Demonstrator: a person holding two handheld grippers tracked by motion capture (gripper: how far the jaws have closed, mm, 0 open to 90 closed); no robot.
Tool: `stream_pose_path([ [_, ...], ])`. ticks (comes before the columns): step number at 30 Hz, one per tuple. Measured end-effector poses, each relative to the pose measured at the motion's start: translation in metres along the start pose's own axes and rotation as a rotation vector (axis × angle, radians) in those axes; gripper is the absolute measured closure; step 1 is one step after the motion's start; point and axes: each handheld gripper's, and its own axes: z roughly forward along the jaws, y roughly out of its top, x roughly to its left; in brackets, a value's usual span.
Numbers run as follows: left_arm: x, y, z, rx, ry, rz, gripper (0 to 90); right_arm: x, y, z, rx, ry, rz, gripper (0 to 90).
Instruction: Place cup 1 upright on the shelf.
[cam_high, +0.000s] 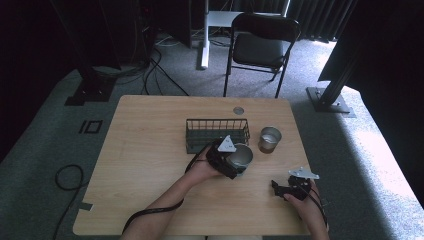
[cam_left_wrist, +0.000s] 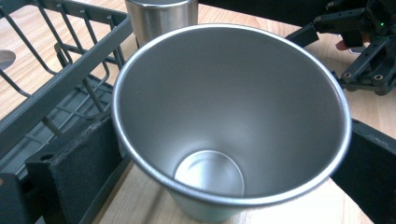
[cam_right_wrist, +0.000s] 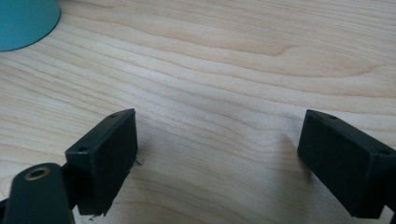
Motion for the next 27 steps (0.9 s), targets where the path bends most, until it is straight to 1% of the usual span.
stream_pose_path([
  [10,-0.001,0.004,0.011,-0.019,-0.002,-0.003,1.1,0.0,0.0,0.0,0.0,0.0,0.0,11.6],
  [12,-0.001,0.005,0.013,-0.019,-0.001,0.006,1.1,0.0,0.0,0.0,0.0,0.0,0.0,11.6],
  [13,-0.002,0.005,0.014,-0.025,-0.002,0.021,2.5,0.0,0.0,0.0,0.0,0.0,0.0,11.7],
  [14,-0.003,0.005,0.014,-0.024,0.01,0.035,5.0,0.0,0.0,0.0,0.0,0.0,0.0,11.6],
  [15,-0.004,0.005,0.015,-0.023,0.009,0.039,5.2,0.0,0.0,0.0,0.0,0.0,0.0,11.6],
  [16,-0.004,0.005,0.015,-0.029,0.011,0.043,7.1,0.0,0.0,0.0,0.0,0.0,0.0,11.6],
  [17,-0.004,0.005,0.015,-0.027,0.01,0.044,10.3,0.0,0.0,0.0,-0.001,0.0,0.0,11.7],
  [18,-0.004,0.005,0.016,-0.019,0.014,0.049,11.2,0.0,0.0,0.0,0.0,0.0,0.0,11.7],
  [19,-0.005,0.005,0.016,-0.021,0.016,0.045,12.6,0.0,0.0,0.0,0.0,0.0,0.0,11.7],
  [21,-0.006,0.005,0.015,-0.028,0.04,0.059,13.9,0.0,0.0,0.0,0.0,0.0,0.0,11.7],
  [23,-0.005,0.005,0.014,-0.039,0.04,0.049,14.0,0.0,0.0,0.0,0.0,0.0,0.0,11.6],
  [25,-0.004,0.007,0.012,-0.042,0.05,0.051,14.1,0.0,0.0,0.0,0.0,0.0,-0.001,11.6],
  [26,-0.003,0.007,0.01,-0.05,0.037,0.04,14.1,0.0,0.0,0.0,0.0,0.0,0.0,11.6],
  [27,-0.003,0.008,0.009,-0.051,0.035,0.033,14.1,0.0,0.0,0.0,0.0,0.0,0.0,11.6],
])
